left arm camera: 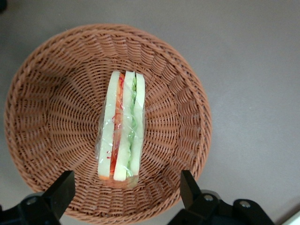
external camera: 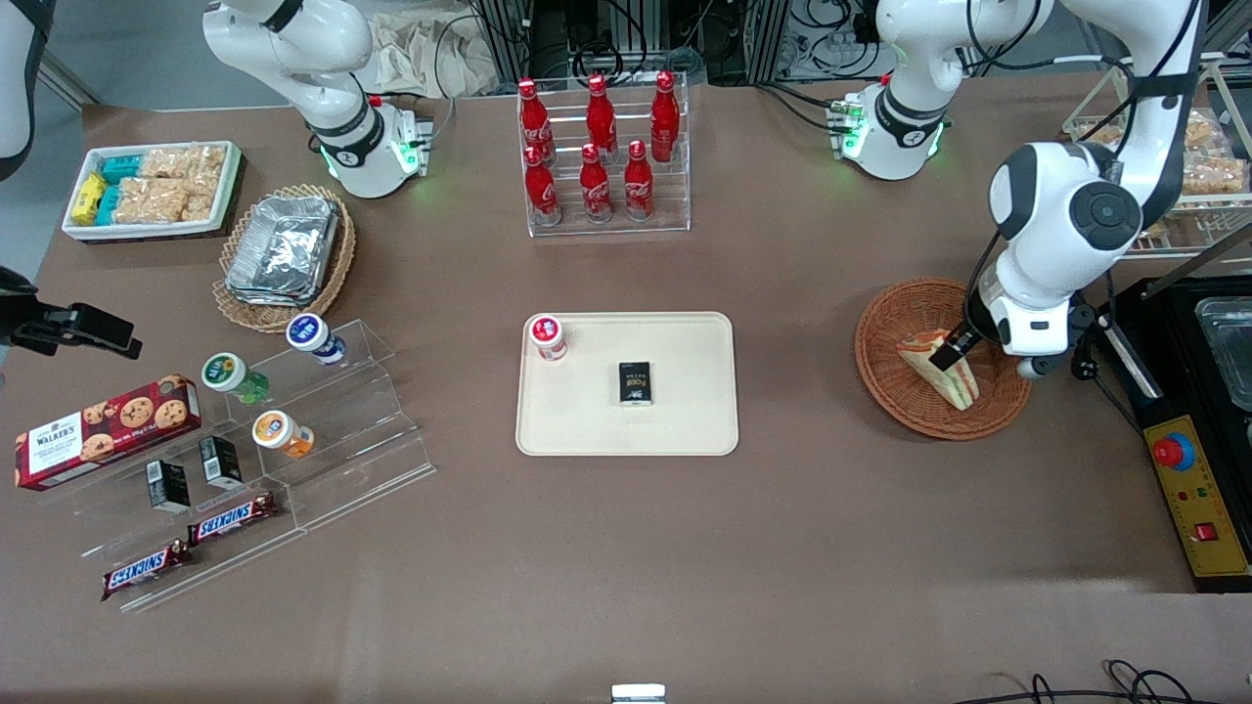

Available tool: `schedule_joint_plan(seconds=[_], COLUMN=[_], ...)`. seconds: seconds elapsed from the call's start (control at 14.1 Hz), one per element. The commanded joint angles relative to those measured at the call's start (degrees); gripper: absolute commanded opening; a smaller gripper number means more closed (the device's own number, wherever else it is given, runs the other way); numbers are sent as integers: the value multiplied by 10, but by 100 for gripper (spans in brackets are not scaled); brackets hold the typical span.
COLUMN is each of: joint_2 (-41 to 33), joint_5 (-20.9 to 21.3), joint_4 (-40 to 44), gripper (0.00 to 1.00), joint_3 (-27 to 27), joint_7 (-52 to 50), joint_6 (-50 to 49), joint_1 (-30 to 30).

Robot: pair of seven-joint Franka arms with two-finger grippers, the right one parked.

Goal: Place sandwich from basket to tray
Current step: 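Lower the open left gripper onto the wrapped sandwich in the basket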

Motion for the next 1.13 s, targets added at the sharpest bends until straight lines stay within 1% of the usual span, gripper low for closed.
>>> schedule_joint_plan(seconds=[0.0,0.42,0.49,0.57,0.64,0.71,1.06], joint_2=[14,59,68,76,80,81,69], joint_5=[15,16,21,24,24,24,24], joint_4=[-30,-53,-53,-52,-50,-49,-43], gripper=[100,100,93,51,2,0,0], joint_3=[0,2,2,2,3,3,3], joint_7=[-23,-22,-21,-21,-21,-21,-16], joint_6=[51,120,134,137,138,138,131], joint_1=[-3,2,3,3,3,3,1])
